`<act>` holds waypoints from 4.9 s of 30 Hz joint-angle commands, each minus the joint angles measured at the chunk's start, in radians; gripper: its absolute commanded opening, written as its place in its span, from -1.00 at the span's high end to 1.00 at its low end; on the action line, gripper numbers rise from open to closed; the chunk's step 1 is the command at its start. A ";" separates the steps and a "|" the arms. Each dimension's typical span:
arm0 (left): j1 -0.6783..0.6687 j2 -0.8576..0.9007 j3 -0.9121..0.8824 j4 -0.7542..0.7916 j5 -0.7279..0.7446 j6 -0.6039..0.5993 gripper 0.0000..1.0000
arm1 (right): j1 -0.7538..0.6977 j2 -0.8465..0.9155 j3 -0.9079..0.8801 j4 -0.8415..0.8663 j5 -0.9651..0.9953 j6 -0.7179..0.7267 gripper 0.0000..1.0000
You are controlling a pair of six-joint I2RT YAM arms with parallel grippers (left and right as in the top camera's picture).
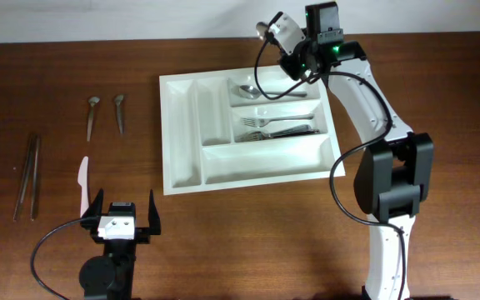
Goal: Pack container
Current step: 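Carry the second spoon with the right gripper over the top compartment, then lower the second spoon beside the first spoon in the top compartment, then open the right gripper to release the spoon and lift away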
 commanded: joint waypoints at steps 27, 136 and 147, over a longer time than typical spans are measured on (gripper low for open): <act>-0.004 -0.006 -0.005 0.000 -0.004 0.016 -0.98 | -0.002 0.069 0.116 -0.021 -0.016 0.039 0.28; -0.004 -0.006 -0.005 0.000 -0.004 0.016 -0.98 | -0.001 0.233 0.096 -0.122 0.074 0.087 0.93; -0.004 -0.006 -0.005 0.000 -0.004 0.016 -0.98 | 0.006 0.234 0.096 -0.122 0.065 0.086 0.93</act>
